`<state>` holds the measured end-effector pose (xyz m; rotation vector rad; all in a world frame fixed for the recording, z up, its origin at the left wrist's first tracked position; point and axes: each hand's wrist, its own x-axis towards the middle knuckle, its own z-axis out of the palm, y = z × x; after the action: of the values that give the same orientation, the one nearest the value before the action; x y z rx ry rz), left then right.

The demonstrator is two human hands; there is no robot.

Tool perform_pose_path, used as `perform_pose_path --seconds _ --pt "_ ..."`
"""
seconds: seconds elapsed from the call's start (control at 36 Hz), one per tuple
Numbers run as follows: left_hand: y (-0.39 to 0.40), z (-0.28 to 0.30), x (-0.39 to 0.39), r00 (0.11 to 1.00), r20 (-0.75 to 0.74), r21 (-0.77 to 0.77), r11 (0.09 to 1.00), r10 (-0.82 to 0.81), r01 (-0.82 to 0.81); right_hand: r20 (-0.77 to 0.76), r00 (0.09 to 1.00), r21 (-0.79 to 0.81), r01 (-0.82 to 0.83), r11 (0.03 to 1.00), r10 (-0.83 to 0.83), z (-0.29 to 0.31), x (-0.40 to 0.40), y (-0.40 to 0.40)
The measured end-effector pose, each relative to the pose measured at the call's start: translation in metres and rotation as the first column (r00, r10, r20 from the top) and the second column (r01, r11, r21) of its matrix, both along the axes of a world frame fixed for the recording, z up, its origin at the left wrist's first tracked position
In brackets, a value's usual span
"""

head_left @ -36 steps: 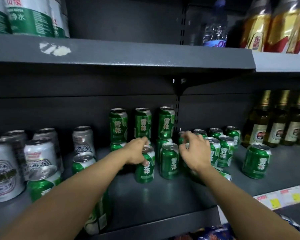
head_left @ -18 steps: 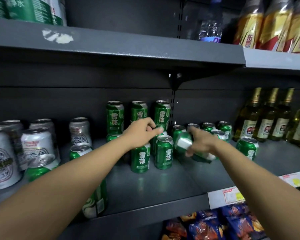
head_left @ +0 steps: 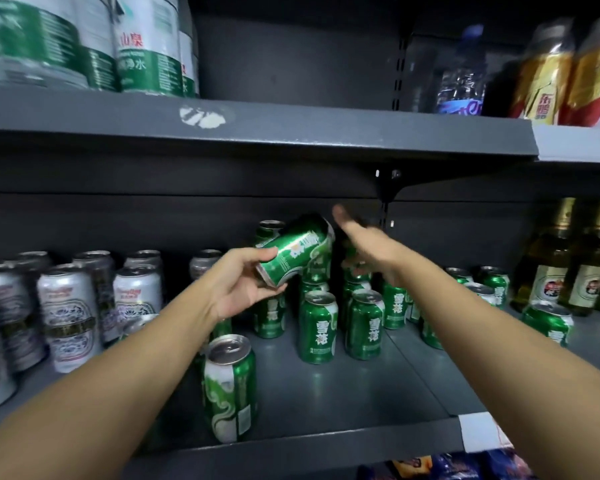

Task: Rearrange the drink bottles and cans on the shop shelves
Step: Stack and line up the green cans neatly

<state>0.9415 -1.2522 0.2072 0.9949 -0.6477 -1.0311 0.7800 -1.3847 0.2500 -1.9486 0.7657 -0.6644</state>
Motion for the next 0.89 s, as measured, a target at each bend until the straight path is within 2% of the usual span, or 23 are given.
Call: perform_pose_path --seconds 0.06,0.11,0.28,0.33,0.42,0.47,0.53,0.56,0.61,0.67,0.75,0.83,0.89 --pt "0.007 0.003 0.003 1.000 -0.023 -0.055 0.998 0.002 -0.004 0.068 0.987 0.185 -0.153 0.971 0.143 -0.001 0.010 0.005" --pt "0.013 0.006 0.004 1.000 0.007 -0.072 0.997 0.003 -0.003 0.143 0.972 0.214 -0.213 0.953 0.186 0.001 0.022 0.009" --pt "0.024 0.005 0.017 0.999 0.043 -0.051 0.998 -0.031 0.033 0.158 0.969 0.108 -0.209 0.972 0.190 0.014 0.046 0.029" --pt "0.026 0.003 0.028 0.979 0.201 0.022 0.999 -0.044 0.041 0.103 0.975 0.047 -0.203 0.978 0.197 0.017 0.052 0.032" --pt "0.025 0.003 0.037 0.838 0.543 0.181 0.982 -0.057 -0.050 -0.101 0.967 -0.059 -0.242 0.968 0.236 0.016 0.060 0.040" --pt "0.022 0.006 0.040 0.735 0.677 0.165 0.969 0.024 -0.183 -0.246 0.944 -0.154 -0.262 0.953 0.220 0.013 0.068 0.045" --pt "0.021 0.006 0.048 0.617 0.780 0.103 0.948 0.110 -0.300 -0.383 0.914 -0.300 -0.260 0.918 0.134 0.006 0.077 0.044" --pt "0.022 0.005 0.053 0.531 0.842 0.115 0.931 0.093 -0.346 -0.459 0.885 -0.374 -0.271 0.887 0.077 0.001 0.082 0.042" --pt "0.023 0.000 0.061 0.349 0.934 0.230 0.876 -0.076 -0.424 -0.573 0.819 -0.487 -0.311 0.816 -0.030 -0.011 0.089 0.040" --pt "0.025 -0.006 0.065 0.191 0.946 0.323 0.813 -0.263 -0.484 -0.622 0.778 -0.525 -0.330 0.784 -0.088 -0.024 0.095 0.037" --pt "0.026 -0.011 0.067 0.041 0.877 0.429 0.742 -0.479 -0.516 -0.670 0.719 -0.576 -0.348 0.740 -0.184 -0.041 0.105 0.032" --pt "0.025 -0.015 0.067 0.014 0.790 0.528 0.669 -0.613 -0.523 -0.700 0.665 -0.615 -0.374 0.694 -0.261 -0.053 0.111 0.028" --pt "0.023 -0.019 0.068 -0.007 0.782 0.522 0.660 -0.624 -0.540 -0.710 0.648 -0.623 -0.395 0.675 -0.276 -0.058 0.114 0.026"
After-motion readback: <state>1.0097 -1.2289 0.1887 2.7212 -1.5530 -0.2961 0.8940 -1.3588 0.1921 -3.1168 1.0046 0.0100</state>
